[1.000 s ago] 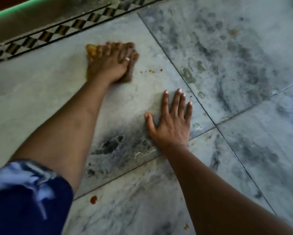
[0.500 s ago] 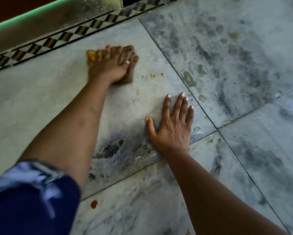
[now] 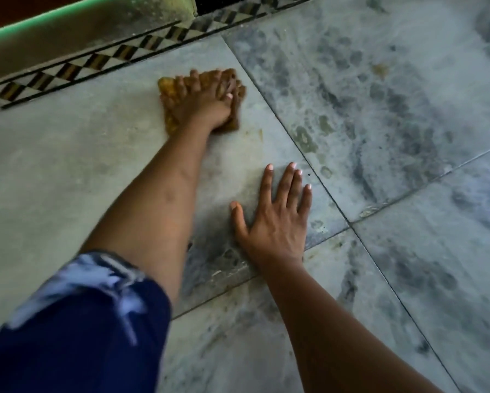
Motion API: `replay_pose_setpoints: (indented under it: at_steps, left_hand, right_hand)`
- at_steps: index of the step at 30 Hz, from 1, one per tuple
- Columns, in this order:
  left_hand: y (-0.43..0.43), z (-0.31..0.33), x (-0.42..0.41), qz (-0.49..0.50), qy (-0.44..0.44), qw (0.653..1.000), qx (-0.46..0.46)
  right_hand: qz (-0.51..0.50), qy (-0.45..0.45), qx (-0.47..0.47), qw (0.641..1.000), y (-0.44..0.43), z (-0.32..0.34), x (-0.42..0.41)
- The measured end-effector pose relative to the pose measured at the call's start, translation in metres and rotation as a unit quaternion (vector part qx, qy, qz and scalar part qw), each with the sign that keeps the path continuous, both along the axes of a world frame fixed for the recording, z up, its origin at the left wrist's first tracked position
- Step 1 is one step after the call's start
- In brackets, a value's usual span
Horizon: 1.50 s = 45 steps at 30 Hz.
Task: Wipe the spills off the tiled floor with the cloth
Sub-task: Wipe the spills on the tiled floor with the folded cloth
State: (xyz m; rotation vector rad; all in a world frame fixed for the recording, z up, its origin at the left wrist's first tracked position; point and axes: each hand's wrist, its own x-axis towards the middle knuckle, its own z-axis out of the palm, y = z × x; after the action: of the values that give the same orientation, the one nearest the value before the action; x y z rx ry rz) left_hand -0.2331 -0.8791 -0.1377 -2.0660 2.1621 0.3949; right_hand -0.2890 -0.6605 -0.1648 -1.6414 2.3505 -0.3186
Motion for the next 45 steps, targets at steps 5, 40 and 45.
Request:
replay_pose_setpoints:
  at_steps: [5, 40, 45]
  left_hand:
    - [0.052, -0.012, -0.022, -0.175, 0.005, 0.984, -0.045]
    - [0.146, -0.008, 0.072, -0.122, 0.005, 0.992, -0.033]
    - [0.175, -0.002, 0.143, 0.021, -0.003, 1.0, 0.004]
  right_hand:
    - [0.01, 0.005, 0.019, 1.0, 0.0, 0.002, -0.001]
    - [0.002, 0.025, 0.008, 1.0, 0.0, -0.002, -0.003]
    - [0.029, -0.051, 0.007, 0.998, 0.007, 0.008, -0.015]
